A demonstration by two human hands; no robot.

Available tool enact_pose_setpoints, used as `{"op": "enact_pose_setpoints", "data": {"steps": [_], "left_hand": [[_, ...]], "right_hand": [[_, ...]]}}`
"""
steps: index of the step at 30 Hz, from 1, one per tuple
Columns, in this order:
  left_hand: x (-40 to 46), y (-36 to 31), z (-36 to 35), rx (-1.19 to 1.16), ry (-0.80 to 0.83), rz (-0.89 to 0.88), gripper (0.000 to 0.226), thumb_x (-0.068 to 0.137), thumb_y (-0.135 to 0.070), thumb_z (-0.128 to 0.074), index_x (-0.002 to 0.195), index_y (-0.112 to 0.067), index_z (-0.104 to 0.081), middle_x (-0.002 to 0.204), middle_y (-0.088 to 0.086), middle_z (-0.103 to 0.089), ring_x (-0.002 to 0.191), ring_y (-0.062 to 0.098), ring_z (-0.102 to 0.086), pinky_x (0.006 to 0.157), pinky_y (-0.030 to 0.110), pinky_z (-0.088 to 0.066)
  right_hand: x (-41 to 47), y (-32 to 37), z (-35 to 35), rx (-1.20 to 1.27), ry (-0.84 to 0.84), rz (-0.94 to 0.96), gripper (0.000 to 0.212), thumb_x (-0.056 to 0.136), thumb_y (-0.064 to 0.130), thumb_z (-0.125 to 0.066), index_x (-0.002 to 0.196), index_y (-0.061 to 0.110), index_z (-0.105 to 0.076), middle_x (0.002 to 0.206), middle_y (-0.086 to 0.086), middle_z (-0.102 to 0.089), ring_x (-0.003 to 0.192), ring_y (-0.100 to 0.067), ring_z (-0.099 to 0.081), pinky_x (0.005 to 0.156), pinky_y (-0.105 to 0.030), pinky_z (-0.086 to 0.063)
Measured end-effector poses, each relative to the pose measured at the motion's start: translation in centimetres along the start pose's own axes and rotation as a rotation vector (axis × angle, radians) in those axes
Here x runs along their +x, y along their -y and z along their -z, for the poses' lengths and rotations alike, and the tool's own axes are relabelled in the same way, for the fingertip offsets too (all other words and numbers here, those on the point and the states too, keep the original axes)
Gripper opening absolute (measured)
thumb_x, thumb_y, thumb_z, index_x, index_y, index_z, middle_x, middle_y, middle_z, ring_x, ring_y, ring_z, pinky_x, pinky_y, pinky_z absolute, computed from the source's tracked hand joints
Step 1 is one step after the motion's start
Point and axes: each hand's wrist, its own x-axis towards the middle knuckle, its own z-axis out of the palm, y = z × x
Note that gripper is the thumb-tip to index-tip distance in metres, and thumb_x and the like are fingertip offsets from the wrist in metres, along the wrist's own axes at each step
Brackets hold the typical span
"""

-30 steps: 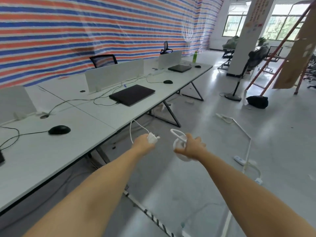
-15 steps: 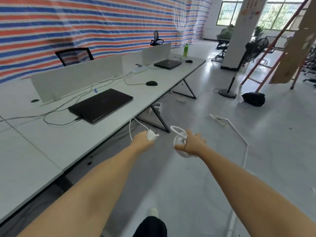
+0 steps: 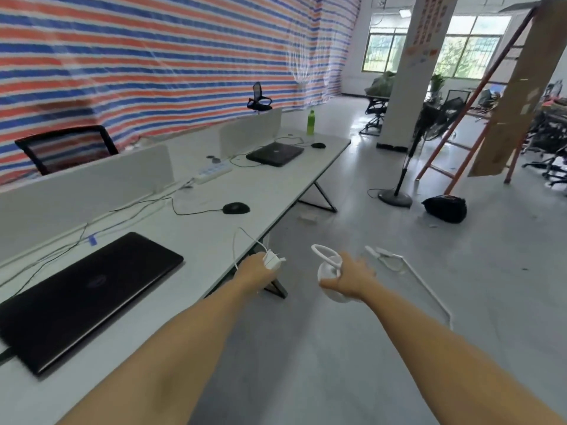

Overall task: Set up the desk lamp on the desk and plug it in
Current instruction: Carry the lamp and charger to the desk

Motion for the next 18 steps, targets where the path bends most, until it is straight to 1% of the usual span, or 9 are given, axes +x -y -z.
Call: {"op": "enact_pose_setpoints", "data": {"steps": [5, 7, 9, 10, 11, 13, 15, 17, 18], "left_hand": [[11.3, -1.0, -2.6, 0.000, -0.023, 0.037, 0.027, 0.087, -0.040, -0.056, 0.085, -0.014, -0.051, 0.074, 0.000, -0.052, 0.074, 0.022, -0.051, 0.057, 0.028, -0.037], [16.4, -1.6, -3.7, -0.040, -0.053, 0.056, 0.026, 0.087, -0.040, -0.056, 0.094, -0.015, -0.057, 0.088, 0.006, -0.061, 0.085, 0.026, -0.057, 0.064, 0.029, -0.039], [20.9, -2.4, -4.4, -0.071, -0.098, 0.101, 0.035, 0.088, -0.040, -0.056, 0.107, -0.012, -0.060, 0.106, 0.011, -0.065, 0.101, 0.030, -0.060, 0.072, 0.027, -0.038], [22.6, -2.7, -4.6, -0.083, -0.101, 0.119, 0.037, 0.088, -0.040, -0.056, 0.109, -0.010, -0.060, 0.106, 0.011, -0.065, 0.102, 0.031, -0.061, 0.071, 0.026, -0.039], [25.4, -3.4, -4.9, -0.097, -0.110, 0.129, 0.035, 0.088, -0.040, -0.056, 0.106, -0.010, -0.060, 0.099, 0.009, -0.063, 0.099, 0.031, -0.061, 0.067, 0.025, -0.038], [29.2, -4.1, -5.1, -0.106, -0.122, 0.149, 0.022, 0.087, -0.037, -0.056, 0.087, -0.015, -0.055, 0.081, 0.002, -0.055, 0.082, 0.028, -0.058, 0.055, 0.025, -0.035], [32.1, -4.4, -5.0, -0.112, -0.110, 0.184, 0.024, 0.086, -0.033, -0.056, 0.071, -0.019, -0.044, 0.069, -0.002, -0.047, 0.067, 0.019, -0.049, 0.050, 0.024, -0.032], [36.1, -3.9, -4.6, -0.124, -0.121, 0.229, 0.021, 0.086, -0.026, -0.056, 0.072, -0.019, -0.042, 0.070, -0.002, -0.046, 0.069, 0.018, -0.047, 0.049, 0.023, -0.032], [37.7, -3.6, -4.3, -0.116, -0.123, 0.259, 0.014, 0.085, -0.021, -0.056, 0.077, -0.017, -0.045, 0.075, -0.001, -0.049, 0.073, 0.019, -0.047, 0.050, 0.022, -0.033]], "right_hand": [[11.9, -0.9, 1.8, -0.013, 0.034, 0.034, 0.081, 0.066, 0.061, -0.062, 0.133, 0.025, -0.036, 0.125, -0.016, -0.050, 0.115, -0.037, -0.047, 0.083, -0.040, -0.038], [17.3, -1.3, 2.9, -0.030, 0.054, 0.061, 0.083, 0.063, 0.063, -0.060, 0.132, 0.025, -0.037, 0.123, -0.016, -0.052, 0.112, -0.036, -0.048, 0.084, -0.040, -0.040], [22.2, -1.6, 4.7, -0.038, 0.076, 0.093, 0.084, 0.061, 0.064, -0.059, 0.132, 0.026, -0.036, 0.124, -0.015, -0.051, 0.110, -0.037, -0.049, 0.087, -0.041, -0.044], [24.0, -1.7, 5.4, -0.031, 0.088, 0.102, 0.084, 0.062, 0.063, -0.061, 0.133, 0.027, -0.035, 0.125, -0.016, -0.049, 0.111, -0.037, -0.048, 0.089, -0.042, -0.045], [26.7, -1.6, 6.8, -0.044, 0.098, 0.115, 0.083, 0.064, 0.060, -0.062, 0.135, 0.027, -0.034, 0.127, -0.017, -0.047, 0.113, -0.037, -0.047, 0.091, -0.042, -0.045], [31.3, -1.7, 8.6, -0.052, 0.114, 0.112, 0.081, 0.068, 0.057, -0.064, 0.137, 0.028, -0.033, 0.129, -0.017, -0.044, 0.116, -0.037, -0.044, 0.092, -0.042, -0.042], [35.7, -1.6, 9.3, -0.072, 0.142, 0.134, 0.086, 0.061, 0.060, -0.064, 0.136, 0.032, -0.033, 0.129, -0.015, -0.045, 0.116, -0.035, -0.045, 0.095, -0.042, -0.043], [40.9, -0.2, 9.1, -0.077, 0.178, 0.184, 0.094, 0.050, 0.067, -0.060, 0.136, 0.038, -0.033, 0.129, -0.011, -0.048, 0.114, -0.033, -0.047, 0.096, -0.047, -0.045], [42.7, 0.5, 9.1, -0.095, 0.197, 0.198, 0.094, 0.052, 0.066, -0.059, 0.137, 0.038, -0.032, 0.131, -0.012, -0.048, 0.117, -0.033, -0.045, 0.098, -0.049, -0.043]]}}
